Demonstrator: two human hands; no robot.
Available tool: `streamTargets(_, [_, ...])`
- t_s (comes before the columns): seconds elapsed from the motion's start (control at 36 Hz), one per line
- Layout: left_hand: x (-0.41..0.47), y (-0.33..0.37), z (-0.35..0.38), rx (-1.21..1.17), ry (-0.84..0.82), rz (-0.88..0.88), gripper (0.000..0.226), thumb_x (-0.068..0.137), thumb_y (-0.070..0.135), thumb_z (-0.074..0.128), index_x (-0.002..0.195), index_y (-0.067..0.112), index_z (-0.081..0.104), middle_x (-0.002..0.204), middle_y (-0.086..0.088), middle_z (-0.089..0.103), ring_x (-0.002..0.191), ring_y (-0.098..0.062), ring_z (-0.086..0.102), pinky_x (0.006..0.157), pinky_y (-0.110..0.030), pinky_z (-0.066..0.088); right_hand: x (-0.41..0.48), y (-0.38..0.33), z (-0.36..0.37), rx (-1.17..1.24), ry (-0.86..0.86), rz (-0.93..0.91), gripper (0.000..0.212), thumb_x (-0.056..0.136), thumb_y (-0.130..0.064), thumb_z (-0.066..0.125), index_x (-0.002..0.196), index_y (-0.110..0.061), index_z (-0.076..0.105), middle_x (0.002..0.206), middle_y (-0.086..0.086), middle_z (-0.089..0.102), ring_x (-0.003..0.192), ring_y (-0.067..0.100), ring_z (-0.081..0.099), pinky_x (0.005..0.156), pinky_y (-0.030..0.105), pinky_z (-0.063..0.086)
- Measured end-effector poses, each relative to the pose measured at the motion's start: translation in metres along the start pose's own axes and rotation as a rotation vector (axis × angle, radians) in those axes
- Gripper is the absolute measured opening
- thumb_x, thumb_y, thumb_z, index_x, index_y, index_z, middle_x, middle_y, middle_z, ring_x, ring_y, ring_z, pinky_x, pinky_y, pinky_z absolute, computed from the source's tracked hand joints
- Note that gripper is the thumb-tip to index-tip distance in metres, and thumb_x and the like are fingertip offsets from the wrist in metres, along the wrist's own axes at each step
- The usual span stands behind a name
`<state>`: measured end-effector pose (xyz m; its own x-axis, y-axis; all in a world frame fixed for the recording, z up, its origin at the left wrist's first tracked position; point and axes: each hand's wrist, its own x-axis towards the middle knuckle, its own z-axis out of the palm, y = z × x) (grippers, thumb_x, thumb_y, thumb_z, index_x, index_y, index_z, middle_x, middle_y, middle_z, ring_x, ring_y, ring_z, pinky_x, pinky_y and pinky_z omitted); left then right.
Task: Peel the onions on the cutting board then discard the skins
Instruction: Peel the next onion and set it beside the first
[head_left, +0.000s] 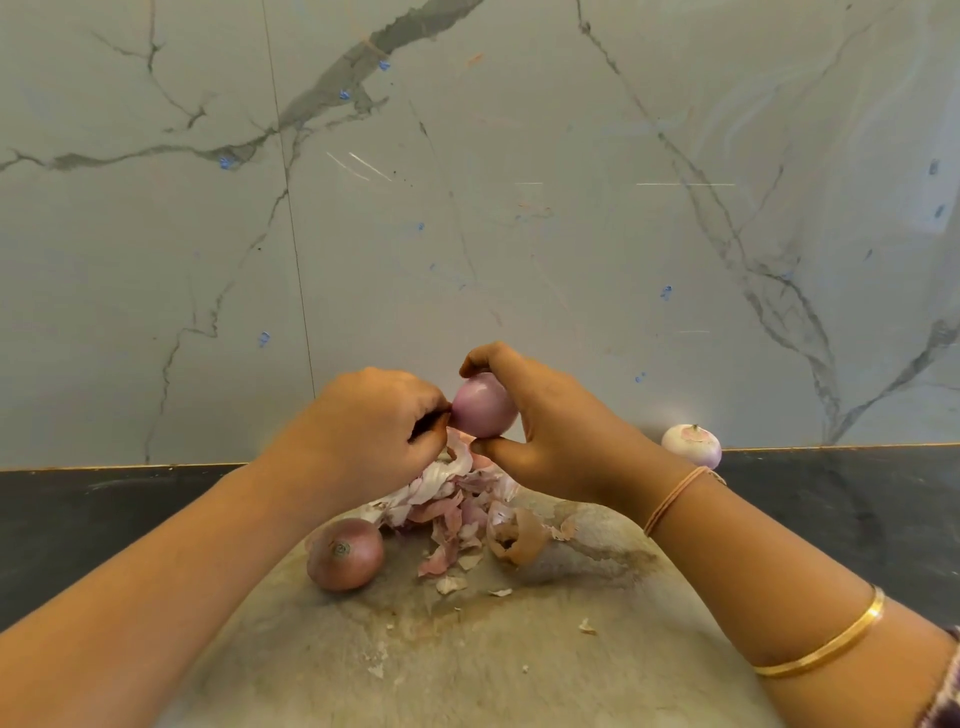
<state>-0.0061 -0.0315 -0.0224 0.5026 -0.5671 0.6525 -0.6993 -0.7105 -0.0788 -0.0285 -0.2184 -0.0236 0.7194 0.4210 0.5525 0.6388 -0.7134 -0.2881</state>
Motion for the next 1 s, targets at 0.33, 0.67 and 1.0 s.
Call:
streamTargets(0.33, [0.001,0.005,0.0,-0.579,0.036,-0.508,0.021,0.087,0.012,0.063,0.073,0.025,0.072,0.063,0.004,0.071,0.055,-0.008,0.064,0.06,-0.021,0.053,0.0,-0.002,0.001,0.122,0.025,-0.008,0.046,0.085,-0.017,0.073,0.124,-0.019,0.049,0.119,-0.002,0.057,0.103,0.013,0.053,0.087,0.028,0.05])
streamTargets(0.67, [0.005,-0.002,0.003,-1.024,0.265,-0.832,0.017,0.088,0.006,0.062,0.075,0.009,0.072,0.06,-0.001,0.069,0.054,-0.008,0.063,0.052,-0.017,0.053,-0.001,-0.004,-0.003,0.188,0.184,0.019,0.056,0.083,-0.022,0.076,0.117,-0.033,0.033,0.114,-0.01,0.048,0.098,0.013,0.055,0.083,0.021,0.054])
streamTargets(1.0, [-0.001,0.007,0.003,-0.601,0.297,-0.372,0.029,0.084,0.004,0.067,0.092,0.032,0.07,0.084,0.022,0.07,0.076,0.004,0.066,0.069,-0.007,0.049,0.0,0.001,-0.001,0.166,0.149,0.018,0.048,0.086,-0.02,0.073,0.126,-0.02,0.047,0.12,-0.004,0.051,0.104,0.012,0.052,0.087,0.023,0.052])
